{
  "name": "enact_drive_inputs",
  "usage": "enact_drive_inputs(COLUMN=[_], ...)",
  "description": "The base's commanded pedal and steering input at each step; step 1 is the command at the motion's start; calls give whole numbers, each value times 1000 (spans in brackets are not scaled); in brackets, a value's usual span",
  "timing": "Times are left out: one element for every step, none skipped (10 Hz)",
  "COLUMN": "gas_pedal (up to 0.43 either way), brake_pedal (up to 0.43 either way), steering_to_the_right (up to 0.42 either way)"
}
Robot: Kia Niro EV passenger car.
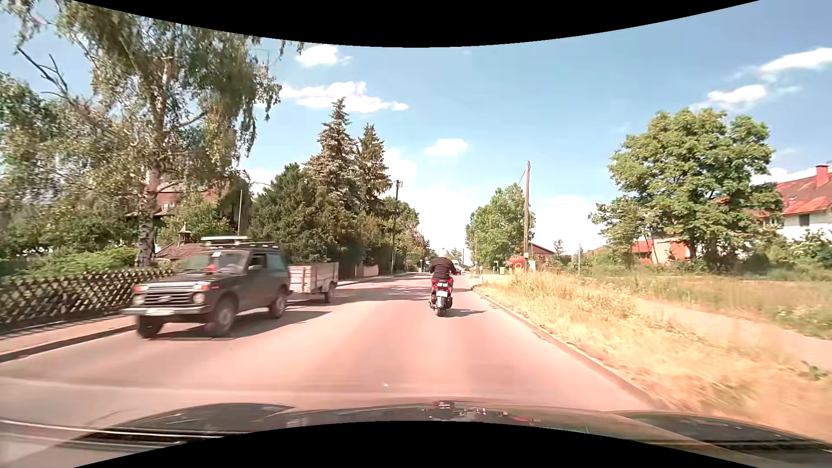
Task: Follow the waypoints while adhering to traffic rules and regulations
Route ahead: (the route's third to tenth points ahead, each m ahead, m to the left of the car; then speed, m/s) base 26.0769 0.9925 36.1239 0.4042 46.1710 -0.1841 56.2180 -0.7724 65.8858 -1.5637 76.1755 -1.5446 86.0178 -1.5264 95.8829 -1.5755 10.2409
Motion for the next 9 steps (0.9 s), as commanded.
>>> enact_drive_inputs(gas_pedal=[87,87,98,110,118,118,118,118,118], brake_pedal=[12,6,6,12,12,6,12,12,12], steering_to_the_right=[8,9,10,11,12,12,12,12,12])
